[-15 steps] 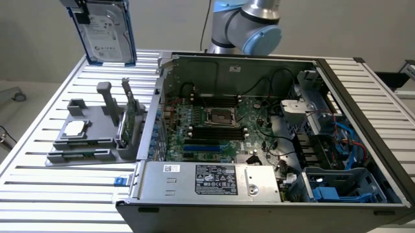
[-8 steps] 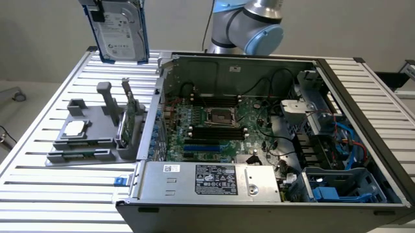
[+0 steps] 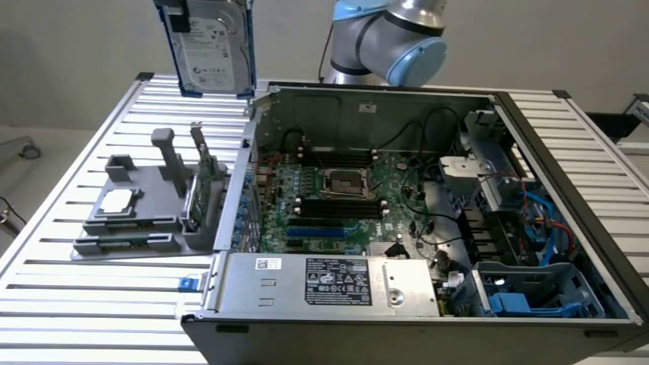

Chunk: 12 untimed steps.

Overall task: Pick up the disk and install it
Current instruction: 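Pick up the disk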

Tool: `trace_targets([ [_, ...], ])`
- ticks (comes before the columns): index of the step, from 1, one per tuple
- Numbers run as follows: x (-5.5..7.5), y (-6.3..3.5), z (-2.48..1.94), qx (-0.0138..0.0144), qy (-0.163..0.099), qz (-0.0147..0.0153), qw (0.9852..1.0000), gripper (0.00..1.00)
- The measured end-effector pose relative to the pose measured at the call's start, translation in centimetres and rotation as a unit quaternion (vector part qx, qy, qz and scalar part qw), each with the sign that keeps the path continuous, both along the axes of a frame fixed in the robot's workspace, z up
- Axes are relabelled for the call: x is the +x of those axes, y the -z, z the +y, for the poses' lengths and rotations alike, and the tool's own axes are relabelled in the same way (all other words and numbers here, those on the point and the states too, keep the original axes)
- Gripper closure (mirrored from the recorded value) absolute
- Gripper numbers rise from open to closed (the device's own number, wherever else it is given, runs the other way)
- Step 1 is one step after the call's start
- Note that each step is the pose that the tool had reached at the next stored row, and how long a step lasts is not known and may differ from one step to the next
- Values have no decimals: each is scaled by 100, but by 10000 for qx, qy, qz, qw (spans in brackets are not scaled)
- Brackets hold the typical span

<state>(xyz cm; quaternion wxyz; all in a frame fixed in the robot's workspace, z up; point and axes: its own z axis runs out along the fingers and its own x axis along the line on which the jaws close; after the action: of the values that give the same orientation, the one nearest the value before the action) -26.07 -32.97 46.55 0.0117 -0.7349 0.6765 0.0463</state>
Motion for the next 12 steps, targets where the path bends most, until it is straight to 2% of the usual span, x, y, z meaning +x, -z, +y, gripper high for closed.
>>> trace_targets([
  [12,466,-1,-55,8,-60,0,10000,68],
])
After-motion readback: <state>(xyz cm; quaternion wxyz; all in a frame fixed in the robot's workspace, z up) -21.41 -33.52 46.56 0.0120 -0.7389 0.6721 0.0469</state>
